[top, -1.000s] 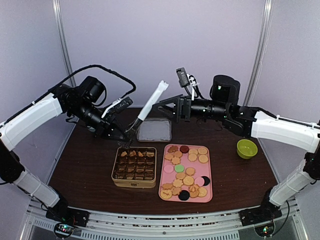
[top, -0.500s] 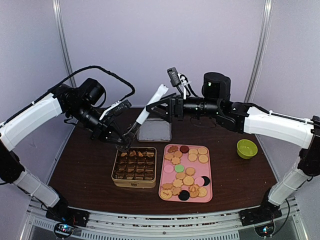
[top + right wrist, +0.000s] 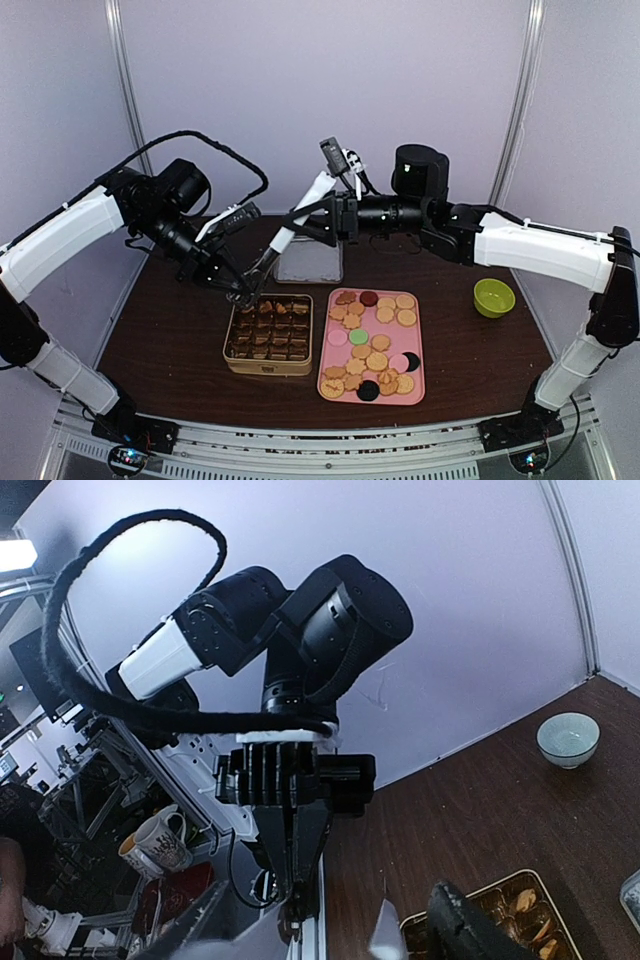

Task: Pack the cookies
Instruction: Pass from the left arm to the right

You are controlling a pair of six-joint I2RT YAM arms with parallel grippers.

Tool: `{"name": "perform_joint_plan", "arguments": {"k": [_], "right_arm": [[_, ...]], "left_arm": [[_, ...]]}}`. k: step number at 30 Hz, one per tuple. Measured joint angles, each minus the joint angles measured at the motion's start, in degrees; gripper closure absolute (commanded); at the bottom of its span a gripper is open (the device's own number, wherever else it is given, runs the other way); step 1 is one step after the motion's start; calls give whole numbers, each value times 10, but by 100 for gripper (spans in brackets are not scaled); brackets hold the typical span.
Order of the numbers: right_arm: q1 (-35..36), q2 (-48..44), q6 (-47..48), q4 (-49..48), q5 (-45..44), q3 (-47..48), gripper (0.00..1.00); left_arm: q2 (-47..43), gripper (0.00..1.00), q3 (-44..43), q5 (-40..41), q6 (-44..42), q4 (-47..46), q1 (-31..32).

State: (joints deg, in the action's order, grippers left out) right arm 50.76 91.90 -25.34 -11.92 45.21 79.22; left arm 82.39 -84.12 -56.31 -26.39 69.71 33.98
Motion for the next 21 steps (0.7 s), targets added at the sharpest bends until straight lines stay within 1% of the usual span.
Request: {"name": "perform_joint_plan", "arguments": {"k": [6,9,16,21], "right_arm": [[-3,0,-12,0,30,0,51],[-9,0,-24,-2,47,1,51],[-16,4,-33,19,77,28,44],[-16,9,-25,45,79,49,50]], "left_arm": [[0,100,0,1,-3,3,0],[0,100,0,2,-5,3,3],[0,100,0,3,-10,2,4],[0,100,-6,5,-10,4,4]]}}
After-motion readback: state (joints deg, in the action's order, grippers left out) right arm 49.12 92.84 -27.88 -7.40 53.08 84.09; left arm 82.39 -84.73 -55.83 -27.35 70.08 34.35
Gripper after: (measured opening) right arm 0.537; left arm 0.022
